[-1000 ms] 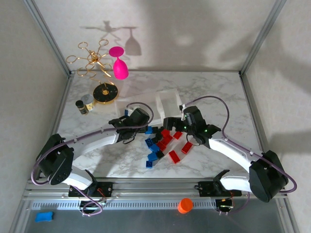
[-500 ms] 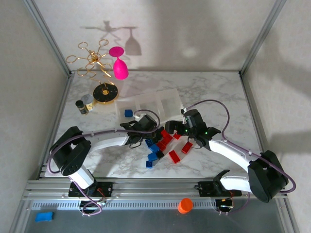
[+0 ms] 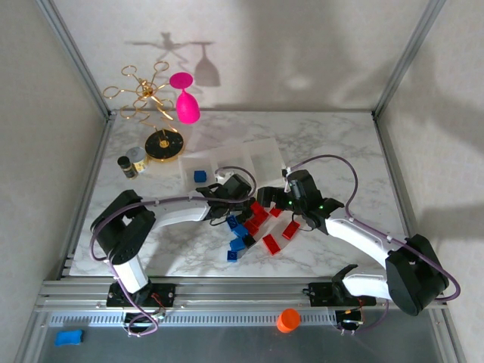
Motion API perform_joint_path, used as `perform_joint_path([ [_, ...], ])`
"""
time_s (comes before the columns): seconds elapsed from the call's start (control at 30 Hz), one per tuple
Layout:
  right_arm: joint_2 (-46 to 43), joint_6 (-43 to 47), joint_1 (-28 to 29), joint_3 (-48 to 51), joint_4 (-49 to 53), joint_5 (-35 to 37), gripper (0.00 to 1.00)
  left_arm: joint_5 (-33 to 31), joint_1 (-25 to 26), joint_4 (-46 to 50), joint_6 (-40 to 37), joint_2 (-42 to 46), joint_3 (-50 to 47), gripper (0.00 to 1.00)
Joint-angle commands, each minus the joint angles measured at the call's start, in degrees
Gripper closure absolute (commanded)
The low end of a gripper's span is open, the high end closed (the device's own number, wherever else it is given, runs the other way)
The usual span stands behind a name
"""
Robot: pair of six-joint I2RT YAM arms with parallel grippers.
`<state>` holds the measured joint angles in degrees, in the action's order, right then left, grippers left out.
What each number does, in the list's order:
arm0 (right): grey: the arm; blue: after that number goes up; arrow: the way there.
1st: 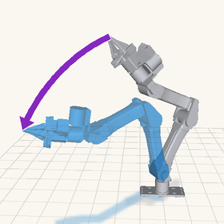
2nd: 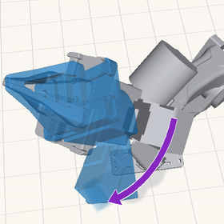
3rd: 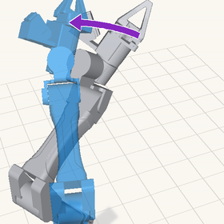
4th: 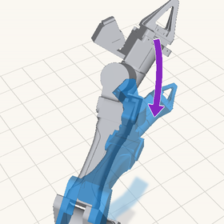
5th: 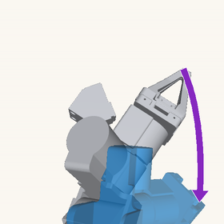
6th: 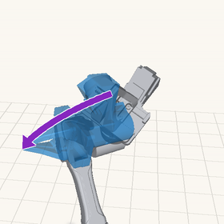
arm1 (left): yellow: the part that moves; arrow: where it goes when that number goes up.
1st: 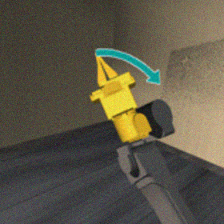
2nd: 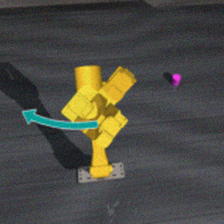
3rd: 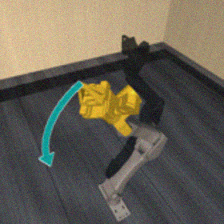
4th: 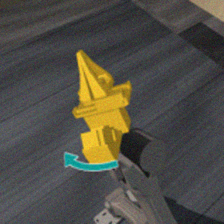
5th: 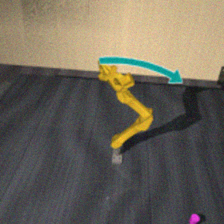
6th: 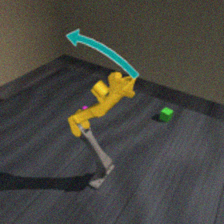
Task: Sort the legos into containers by color
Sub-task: Pick up the lego from the center of the table.
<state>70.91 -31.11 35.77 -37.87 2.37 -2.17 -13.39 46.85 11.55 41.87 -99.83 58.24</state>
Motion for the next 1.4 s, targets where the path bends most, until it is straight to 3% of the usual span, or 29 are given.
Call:
perform_joint_path([
  [0.0, -0.23, 0.57, -0.44, -0.13, -0.62, 0.42, 0.01, -2.11, 0.26, 0.87, 0.89, -1.7, 1.43, 0.25],
  [0.6, -0.22, 0.7, -0.61, -0.55, -0.35, 0.31, 0.01, -4.72, -0.8, 3.0, 3.21, 0.42, -4.54, 0.38],
  [1.07, 0.29, 1.12, -0.69, -0.99, -0.12, 0.52, 0.01, -1.98, -0.8, 0.29, 0.8, -4.45, 1.59, 0.36],
  [1.37, 0.41, 1.31, -0.78, -0.74, -0.48, 0.53, 0.01, -2.26, -1.24, 0.46, 0.67, -5.2, 1.29, 0.41],
])
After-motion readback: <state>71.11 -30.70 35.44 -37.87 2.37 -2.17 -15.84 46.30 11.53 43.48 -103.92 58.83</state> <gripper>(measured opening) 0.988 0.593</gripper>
